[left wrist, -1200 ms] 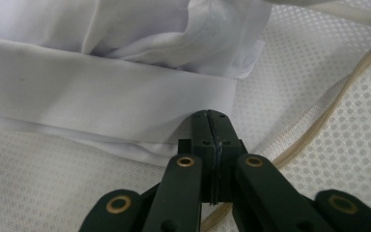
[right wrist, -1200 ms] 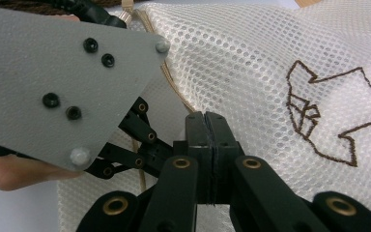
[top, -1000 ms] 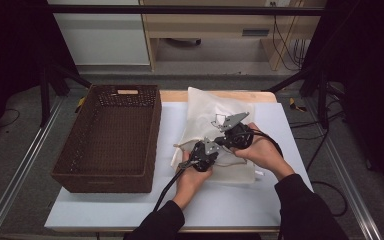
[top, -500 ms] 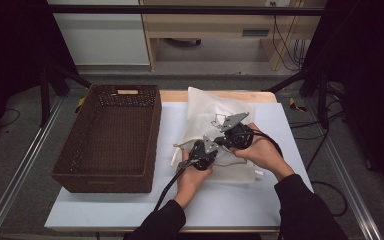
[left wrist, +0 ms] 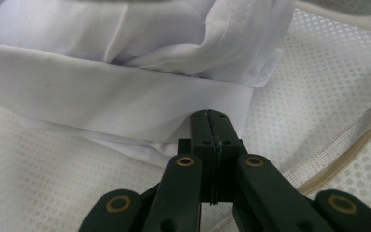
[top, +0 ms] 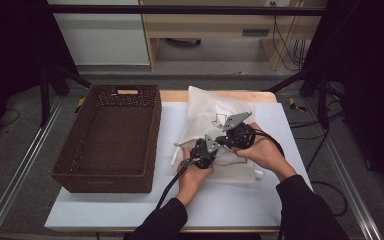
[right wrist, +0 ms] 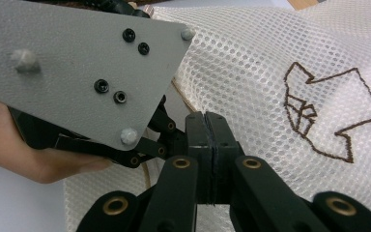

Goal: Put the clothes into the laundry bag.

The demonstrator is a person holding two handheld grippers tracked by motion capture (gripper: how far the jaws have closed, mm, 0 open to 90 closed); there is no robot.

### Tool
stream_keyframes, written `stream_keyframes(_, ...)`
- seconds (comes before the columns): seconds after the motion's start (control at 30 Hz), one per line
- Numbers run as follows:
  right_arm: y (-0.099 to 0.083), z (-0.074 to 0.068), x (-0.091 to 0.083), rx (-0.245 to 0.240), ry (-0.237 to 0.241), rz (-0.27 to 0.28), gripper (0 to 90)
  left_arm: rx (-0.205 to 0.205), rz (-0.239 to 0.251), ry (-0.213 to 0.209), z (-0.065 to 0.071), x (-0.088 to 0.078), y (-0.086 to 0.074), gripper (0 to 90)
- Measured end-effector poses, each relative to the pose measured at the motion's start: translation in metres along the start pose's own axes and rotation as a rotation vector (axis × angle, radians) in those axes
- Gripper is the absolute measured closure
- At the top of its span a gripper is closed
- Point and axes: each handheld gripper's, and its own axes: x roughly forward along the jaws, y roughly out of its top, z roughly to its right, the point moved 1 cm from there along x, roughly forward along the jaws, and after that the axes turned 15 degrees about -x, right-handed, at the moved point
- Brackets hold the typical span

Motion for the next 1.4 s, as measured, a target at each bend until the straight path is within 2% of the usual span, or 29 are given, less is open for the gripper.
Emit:
stream_keyframes(0.4,0.0004,-0.0011,0.0020,0.004,-0.001,-0.005,90.0,-0.022,0.015,0.011,-0.0043,0.0018,0.0020,89.9)
stream_keyframes(0.53,0.0001,-0.0013,0.0018,-0.002,0.001,-0.008,90.0,-0.044,0.029,0.020,-0.0063,0.0035,0.0040,90.0)
stream_keyframes(0.63,0.0012,-0.0026,0.0019,-0.003,0.000,-0.010,90.0,-0.038,0.027,0.021,-0.0068,0.0040,0.0046,90.0)
stream_keyframes(0.67,0.0014,-0.0026,0.0022,-0.007,0.001,-0.008,90.0,-0.049,0.035,0.020,-0.0064,0.0043,0.0046,90.0)
stream_keyframes(0.87,0.0015,-0.0032,0.0030,-0.006,0.005,-0.005,90.0,-0.049,0.045,0.036,-0.0069,0.0058,0.0059,90.0)
stream_keyframes(1.17,0.0015,-0.0031,0.0019,0.001,-0.001,-0.012,90.0,-0.049,0.039,0.026,-0.0075,0.0048,0.0057,90.0)
stream_keyframes(1.27,0.0009,-0.0021,0.0013,-0.011,0.002,-0.012,90.0,-0.040,0.040,0.016,-0.0060,0.0019,0.0046,90.0)
stream_keyframes(1.33,0.0007,-0.0024,0.0010,0.005,-0.003,-0.009,90.0,-0.034,0.044,0.009,-0.0045,-0.0007,0.0032,90.0)
stream_keyframes(1.4,-0.0003,-0.0010,0.0001,-0.003,-0.003,-0.008,90.0,-0.027,0.044,-0.001,-0.0031,-0.0029,0.0010,90.0)
